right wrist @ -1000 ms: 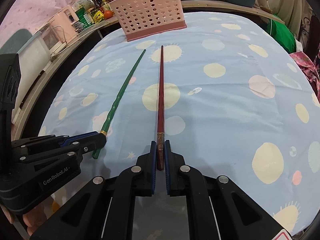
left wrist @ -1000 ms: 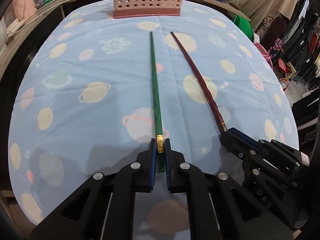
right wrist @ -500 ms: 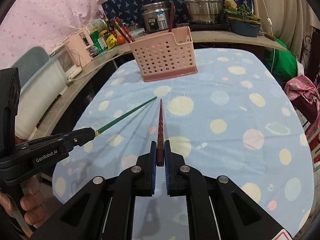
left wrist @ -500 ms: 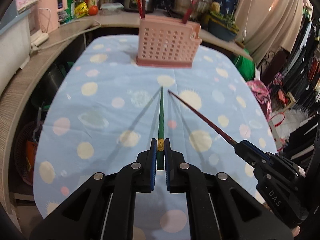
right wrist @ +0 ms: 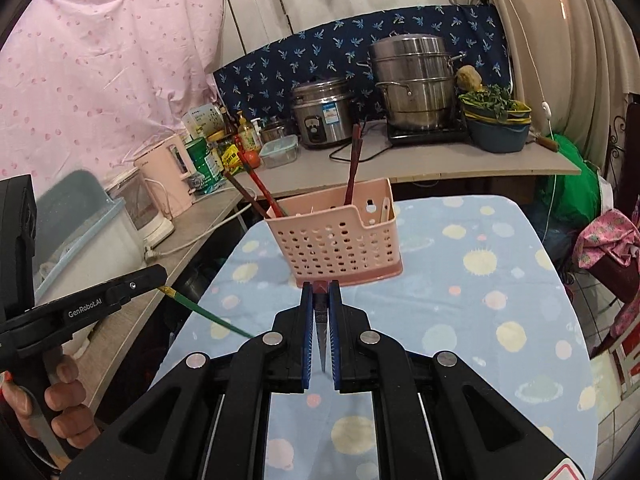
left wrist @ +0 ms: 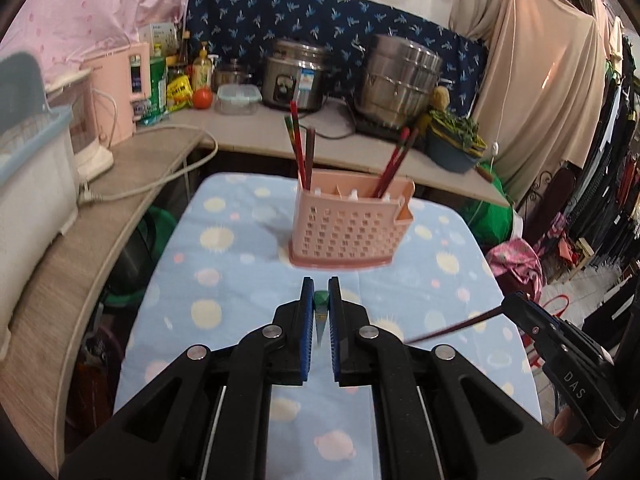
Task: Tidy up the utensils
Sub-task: 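Lift both chopsticks and carry them above the pink holder with both tools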
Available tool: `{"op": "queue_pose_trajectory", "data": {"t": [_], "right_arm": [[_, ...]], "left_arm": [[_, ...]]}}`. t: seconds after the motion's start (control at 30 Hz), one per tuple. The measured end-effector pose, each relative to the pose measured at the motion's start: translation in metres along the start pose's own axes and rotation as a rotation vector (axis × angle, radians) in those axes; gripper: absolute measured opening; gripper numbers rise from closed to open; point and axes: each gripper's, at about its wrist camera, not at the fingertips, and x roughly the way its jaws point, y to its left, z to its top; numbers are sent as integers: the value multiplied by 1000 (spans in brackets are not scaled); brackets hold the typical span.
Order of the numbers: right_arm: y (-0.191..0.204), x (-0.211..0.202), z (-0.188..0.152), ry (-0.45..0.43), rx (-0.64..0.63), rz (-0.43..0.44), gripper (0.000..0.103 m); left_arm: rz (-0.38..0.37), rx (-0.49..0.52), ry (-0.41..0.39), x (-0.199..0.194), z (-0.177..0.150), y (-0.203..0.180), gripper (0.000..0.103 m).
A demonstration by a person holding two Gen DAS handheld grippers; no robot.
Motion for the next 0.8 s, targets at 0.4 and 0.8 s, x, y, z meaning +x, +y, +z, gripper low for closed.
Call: {"op": "queue_pose_trajectory", "data": {"t": [0.4,0.8], "right_arm": [[0,9,102,-183,25,36,7],[0,49,181,-273,40,7,7]], "left_arm": [[-28,-8,-146,-5,91,-13,7],[-13,-15,-302,-4,171,-20,7]]}}
